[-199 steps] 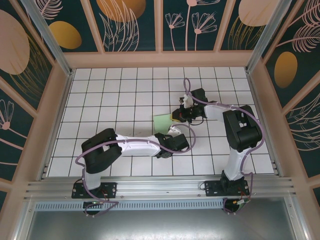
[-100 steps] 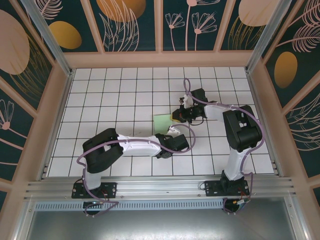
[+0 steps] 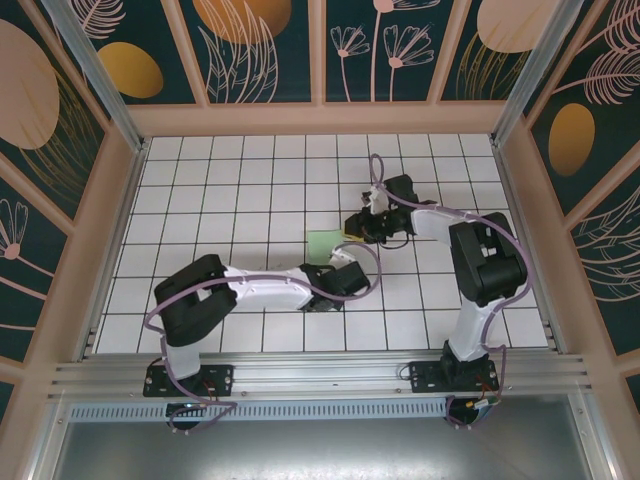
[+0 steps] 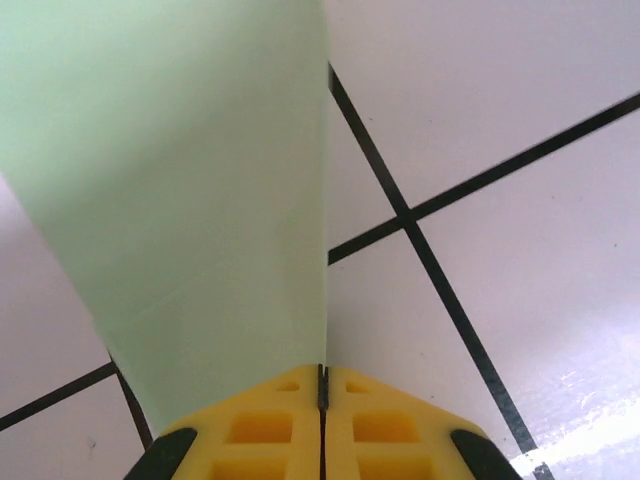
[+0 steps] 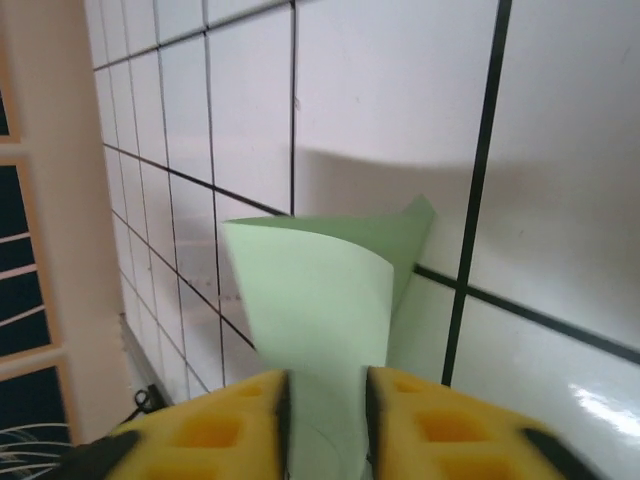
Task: Fold a paper plane with a square sheet of paper (fold left side to right side)
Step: Fold the wing for the fifth time at the center of the table.
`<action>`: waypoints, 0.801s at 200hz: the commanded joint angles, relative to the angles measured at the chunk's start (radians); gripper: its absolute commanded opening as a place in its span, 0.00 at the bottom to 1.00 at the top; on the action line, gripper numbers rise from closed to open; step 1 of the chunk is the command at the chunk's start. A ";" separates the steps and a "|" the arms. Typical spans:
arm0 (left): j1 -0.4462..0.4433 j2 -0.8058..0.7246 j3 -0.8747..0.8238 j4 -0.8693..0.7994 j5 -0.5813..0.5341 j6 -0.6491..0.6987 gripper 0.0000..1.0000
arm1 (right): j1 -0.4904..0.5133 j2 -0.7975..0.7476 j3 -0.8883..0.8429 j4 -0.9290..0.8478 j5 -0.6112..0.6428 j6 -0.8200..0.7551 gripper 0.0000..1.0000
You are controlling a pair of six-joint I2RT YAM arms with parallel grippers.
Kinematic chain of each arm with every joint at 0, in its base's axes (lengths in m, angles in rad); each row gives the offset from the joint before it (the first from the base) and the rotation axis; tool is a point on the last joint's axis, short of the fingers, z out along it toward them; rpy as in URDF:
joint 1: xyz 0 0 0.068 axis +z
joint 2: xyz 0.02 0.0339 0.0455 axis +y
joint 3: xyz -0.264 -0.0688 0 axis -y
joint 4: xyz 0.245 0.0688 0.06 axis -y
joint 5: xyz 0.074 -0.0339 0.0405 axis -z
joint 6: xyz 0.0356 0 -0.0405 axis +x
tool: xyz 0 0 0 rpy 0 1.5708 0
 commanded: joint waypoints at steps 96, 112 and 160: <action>0.231 -0.165 -0.247 0.550 0.621 -0.079 0.06 | -0.132 -0.369 -0.302 0.195 0.104 -0.044 0.67; 0.247 -0.147 -0.266 0.608 0.667 -0.105 0.06 | -0.131 -0.378 -0.331 0.203 0.107 -0.047 0.67; 0.301 -0.097 -0.351 0.821 0.775 -0.206 0.03 | -0.120 -0.391 -0.435 0.299 0.097 -0.010 0.68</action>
